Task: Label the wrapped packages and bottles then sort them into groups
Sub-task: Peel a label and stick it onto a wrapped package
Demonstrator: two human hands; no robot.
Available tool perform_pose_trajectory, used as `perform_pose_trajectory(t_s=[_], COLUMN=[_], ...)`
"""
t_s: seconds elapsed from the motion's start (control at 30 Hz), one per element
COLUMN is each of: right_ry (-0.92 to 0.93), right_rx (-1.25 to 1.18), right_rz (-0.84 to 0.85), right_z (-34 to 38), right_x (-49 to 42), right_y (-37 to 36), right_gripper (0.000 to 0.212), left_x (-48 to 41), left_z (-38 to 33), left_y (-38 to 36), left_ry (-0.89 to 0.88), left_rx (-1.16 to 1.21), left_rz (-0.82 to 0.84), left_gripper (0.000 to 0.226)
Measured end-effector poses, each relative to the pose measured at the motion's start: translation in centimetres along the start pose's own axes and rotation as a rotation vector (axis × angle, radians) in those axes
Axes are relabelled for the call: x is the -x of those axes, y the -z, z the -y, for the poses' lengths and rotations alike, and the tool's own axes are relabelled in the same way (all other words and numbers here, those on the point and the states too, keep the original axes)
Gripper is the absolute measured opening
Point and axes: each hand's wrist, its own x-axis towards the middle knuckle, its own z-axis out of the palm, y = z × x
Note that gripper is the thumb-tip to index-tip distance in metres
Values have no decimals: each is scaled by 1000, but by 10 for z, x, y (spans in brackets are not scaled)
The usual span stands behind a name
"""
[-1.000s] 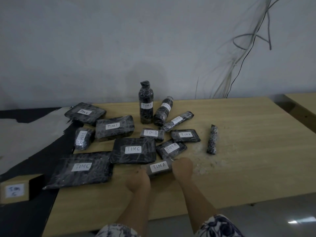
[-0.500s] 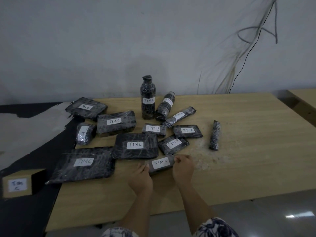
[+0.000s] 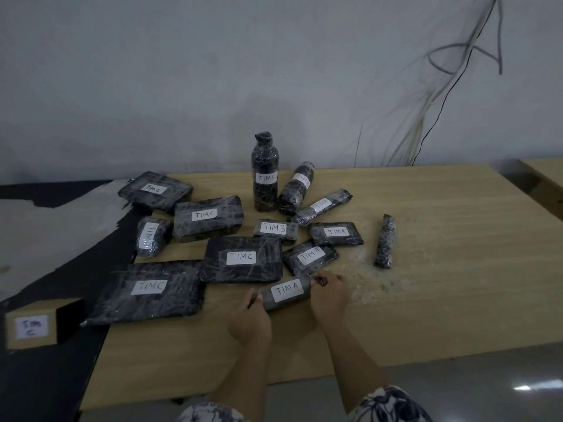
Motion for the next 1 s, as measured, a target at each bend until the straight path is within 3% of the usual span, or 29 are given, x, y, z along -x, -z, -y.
perform_pose_trajectory(t_s=[0.2, 0.3, 0.37, 0.43, 0.5, 0.6, 0.7, 0.9, 1.0], right_ry=[-126, -71, 142, 524, 834, 1013, 1017, 937, 830], right_rx=[-148, 39, 243, 284, 317, 456, 522, 392, 381], right_rz=[23, -7, -122, -187, -82, 78, 181, 58, 73], right_z=[0, 4, 11, 12, 13, 9, 9, -14, -28], right_x=[-6, 1, 10, 19, 25, 29, 27, 13, 4], right_y=[1, 3, 1, -11, -27, -41, -40, -29, -8], right_gripper=[20, 27, 27, 21, 21, 35, 37, 9, 29], left_x=[-2, -1, 0, -1, -3, -6, -5, -1, -3], left_z=[0, -1, -3, -2, 0, 3, 1, -3, -1], left_y=[1, 1, 2, 2, 3, 3, 4, 5, 5], left_ry=[14, 15, 9, -21, -58, -78, -58, -12, -3], left_rx=[-7, -27, -17, -24, -44, -50, -30, 45, 64], left_rz=[-13, 0, 3, 8, 19, 21, 16, 21, 26], left_gripper=[23, 24, 27, 29, 30, 29, 29, 29, 28])
